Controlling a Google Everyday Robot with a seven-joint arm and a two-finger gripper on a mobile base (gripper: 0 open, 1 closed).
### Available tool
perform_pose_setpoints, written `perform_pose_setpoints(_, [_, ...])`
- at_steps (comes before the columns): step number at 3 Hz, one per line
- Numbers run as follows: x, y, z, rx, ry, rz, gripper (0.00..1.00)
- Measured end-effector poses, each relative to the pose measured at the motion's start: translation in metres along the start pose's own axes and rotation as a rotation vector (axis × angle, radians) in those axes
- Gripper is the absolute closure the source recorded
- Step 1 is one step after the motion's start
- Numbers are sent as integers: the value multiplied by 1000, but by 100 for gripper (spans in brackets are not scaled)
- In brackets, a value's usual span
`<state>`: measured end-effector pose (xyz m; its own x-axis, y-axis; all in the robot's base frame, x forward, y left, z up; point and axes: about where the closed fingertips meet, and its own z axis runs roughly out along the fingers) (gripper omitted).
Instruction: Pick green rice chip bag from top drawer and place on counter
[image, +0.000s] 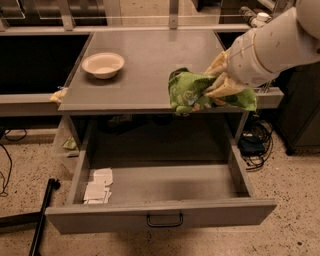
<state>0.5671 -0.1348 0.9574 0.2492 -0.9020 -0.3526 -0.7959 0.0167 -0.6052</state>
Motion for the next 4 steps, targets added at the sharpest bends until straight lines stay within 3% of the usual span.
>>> perform_pose_setpoints(1, [1, -8, 8, 23, 5, 2, 100])
perform_pose_setpoints(2, [7, -44, 38, 79, -11, -24, 100])
perform_pose_setpoints(4, [17, -96, 103, 131, -63, -34, 100])
